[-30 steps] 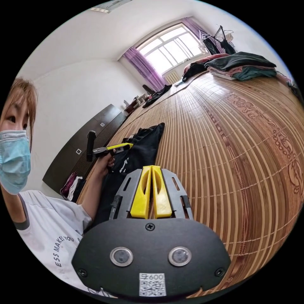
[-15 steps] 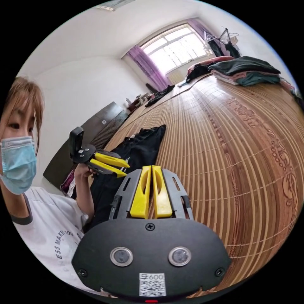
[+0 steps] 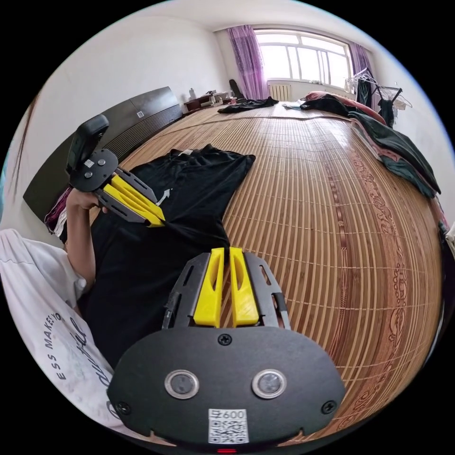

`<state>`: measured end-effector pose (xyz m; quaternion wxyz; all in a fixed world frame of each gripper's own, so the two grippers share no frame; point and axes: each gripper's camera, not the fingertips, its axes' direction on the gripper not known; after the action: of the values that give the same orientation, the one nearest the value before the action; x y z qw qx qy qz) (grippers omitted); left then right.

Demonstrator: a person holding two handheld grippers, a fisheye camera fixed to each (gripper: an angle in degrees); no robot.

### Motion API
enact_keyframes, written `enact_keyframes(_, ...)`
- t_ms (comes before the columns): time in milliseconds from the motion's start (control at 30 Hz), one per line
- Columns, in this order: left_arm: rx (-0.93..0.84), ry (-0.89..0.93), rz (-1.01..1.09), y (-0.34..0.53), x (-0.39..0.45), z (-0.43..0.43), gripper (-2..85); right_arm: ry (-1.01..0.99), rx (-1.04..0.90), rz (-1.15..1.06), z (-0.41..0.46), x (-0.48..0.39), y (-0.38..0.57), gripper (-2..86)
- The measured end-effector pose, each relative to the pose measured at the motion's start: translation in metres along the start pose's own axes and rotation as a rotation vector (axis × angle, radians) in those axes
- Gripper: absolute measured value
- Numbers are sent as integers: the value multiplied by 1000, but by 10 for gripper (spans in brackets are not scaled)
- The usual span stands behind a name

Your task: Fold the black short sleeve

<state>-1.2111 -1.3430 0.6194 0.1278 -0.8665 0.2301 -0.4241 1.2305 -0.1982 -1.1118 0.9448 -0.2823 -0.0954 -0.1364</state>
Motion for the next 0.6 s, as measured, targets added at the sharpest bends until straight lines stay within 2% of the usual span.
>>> enact_keyframes(67,-47,36,-29,-5,-12,16,40,0,-7,-16,-1,-3,0,-8)
enact_keyframes(133,-16,83,-32,-4,-21,15,52,-9,-6,-30,-7,0,1,-8)
enact_keyframes(200,0,130,-26,3,-27,11,79,-31,49,-14,-22,6,3,-7)
enact_keyframes(333,82,88,-59,27,-46,-16,90,-148,232,68,-40,17,2,-8)
enact_keyframes(400,174,82,-101,38,-60,-30,78,-133,143,53,-18,8,-7,-8)
enact_keyframes(467,340,17,-227,49,-88,-42,54,-22,7,51,15,-3,-14,-9)
enact_keyframes(600,393,-94,-412,50,-125,-25,53,-16,26,51,14,-5,-11,-8)
